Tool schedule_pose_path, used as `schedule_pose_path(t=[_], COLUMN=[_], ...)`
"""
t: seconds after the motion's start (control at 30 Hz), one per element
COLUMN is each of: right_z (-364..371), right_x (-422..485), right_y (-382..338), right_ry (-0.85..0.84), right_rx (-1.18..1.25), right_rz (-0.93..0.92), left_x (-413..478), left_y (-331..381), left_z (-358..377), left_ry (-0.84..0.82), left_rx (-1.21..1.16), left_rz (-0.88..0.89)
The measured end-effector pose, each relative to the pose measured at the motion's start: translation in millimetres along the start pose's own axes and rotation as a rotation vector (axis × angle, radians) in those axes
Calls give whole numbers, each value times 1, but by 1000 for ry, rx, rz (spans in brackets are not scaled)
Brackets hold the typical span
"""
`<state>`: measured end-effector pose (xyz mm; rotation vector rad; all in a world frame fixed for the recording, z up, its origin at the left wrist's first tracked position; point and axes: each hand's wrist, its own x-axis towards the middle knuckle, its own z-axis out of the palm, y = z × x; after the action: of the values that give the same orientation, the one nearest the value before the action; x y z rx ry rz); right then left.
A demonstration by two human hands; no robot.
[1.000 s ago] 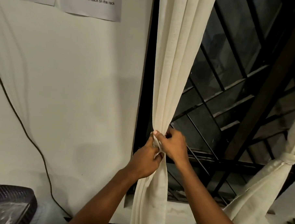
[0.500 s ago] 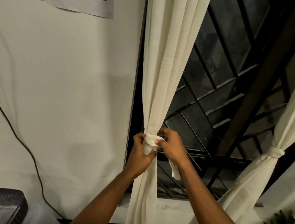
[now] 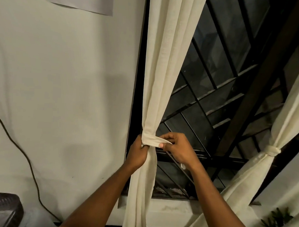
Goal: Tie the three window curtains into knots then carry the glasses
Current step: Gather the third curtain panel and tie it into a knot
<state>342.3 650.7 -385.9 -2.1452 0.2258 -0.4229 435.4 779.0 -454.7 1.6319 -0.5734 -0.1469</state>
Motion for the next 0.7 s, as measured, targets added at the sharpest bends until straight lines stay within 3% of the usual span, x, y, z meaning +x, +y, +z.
schedule_pose_path(t=[0.23, 0.53, 0.63, 0.7], right_z=[-16, 11, 19, 23], right_x=[10, 24, 24, 23], right_y=[6, 1, -5, -10], right_ry=[10, 345, 397, 328], right_rx=[-148, -571, -555, -402], right_rz=[16, 12, -17, -58], left_x=[3, -1, -4, -6], left_y=[10, 15, 18, 19], left_z=[-19, -17, -17, -14], left_ry=[-168, -292, -295, -289], left_rx=[-62, -27, -18, -6], left_rz=[-104, -115, -89, -65])
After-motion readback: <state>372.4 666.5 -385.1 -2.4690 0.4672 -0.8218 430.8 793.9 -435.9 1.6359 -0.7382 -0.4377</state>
